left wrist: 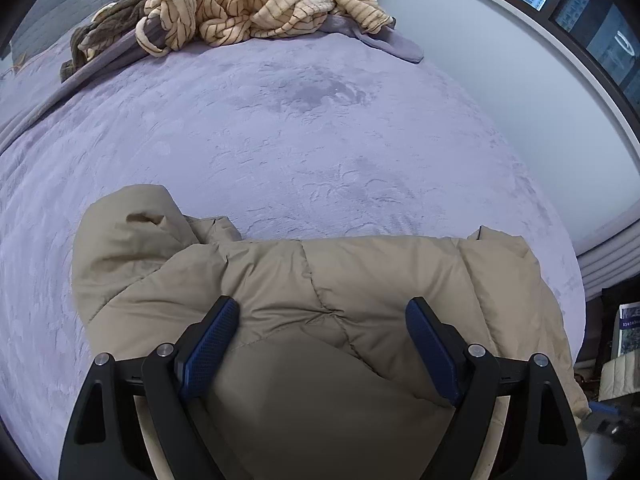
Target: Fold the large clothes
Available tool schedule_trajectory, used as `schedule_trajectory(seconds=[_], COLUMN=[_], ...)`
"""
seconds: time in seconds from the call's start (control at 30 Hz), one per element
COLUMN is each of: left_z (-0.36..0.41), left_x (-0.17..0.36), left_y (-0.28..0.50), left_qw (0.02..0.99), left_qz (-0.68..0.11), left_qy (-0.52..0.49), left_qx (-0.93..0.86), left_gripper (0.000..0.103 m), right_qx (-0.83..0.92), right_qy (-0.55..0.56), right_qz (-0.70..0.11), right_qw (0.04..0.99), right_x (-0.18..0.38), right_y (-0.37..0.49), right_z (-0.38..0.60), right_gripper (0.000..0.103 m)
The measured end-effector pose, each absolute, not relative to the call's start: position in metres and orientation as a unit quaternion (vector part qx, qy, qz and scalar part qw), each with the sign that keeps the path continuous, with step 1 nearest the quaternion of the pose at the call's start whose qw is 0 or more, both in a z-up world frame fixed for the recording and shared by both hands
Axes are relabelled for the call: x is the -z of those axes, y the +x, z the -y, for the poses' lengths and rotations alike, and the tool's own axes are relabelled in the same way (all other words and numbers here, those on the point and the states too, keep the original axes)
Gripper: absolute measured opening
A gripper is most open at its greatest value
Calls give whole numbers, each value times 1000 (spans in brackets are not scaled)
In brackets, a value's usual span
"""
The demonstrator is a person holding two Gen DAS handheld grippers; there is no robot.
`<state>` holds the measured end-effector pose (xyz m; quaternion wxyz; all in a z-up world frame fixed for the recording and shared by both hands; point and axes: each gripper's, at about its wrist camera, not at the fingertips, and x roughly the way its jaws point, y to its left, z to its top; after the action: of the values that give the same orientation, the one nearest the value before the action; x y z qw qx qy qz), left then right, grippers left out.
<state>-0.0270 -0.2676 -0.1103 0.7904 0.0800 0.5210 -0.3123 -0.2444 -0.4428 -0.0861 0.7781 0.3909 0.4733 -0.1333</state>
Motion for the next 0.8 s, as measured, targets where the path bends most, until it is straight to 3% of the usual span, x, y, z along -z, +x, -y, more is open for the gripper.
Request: schedule_trajectory(seconds=[0.13,0.3,0.37,0.4,0.43,0.5,0.8], left_z=[265,261,260,261,262,266,257], left_x=[109,106,106,106,106,106,88], left_y=[-29,-29,-30,-31,-32,-38,-55], left_qw=[793,794,795,796,797,798,795], left_qz=[-519,-520,-519,-519,-518,-515,-520], left_qy=[79,74,76,78,80,89,115], left_qx=[310,307,304,301,300,302,292], left_gripper=[86,86,86,86,86,86,86], right_qx=[74,4,7,13,23,36,29], right_qy=[382,434,464,465,454,428,465], right_qz=[-450,-474,-485,-497,-513,-538,-529], right_qw=[804,766,741,732,729,726,710], right_x=[66,111,132,141,147,160,182], right_y=[-197,-113,-91,-84,-80,-82,-109], right_z=[456,465,468,468,466,459,458], right_gripper=[55,56,45,23,19,14,15])
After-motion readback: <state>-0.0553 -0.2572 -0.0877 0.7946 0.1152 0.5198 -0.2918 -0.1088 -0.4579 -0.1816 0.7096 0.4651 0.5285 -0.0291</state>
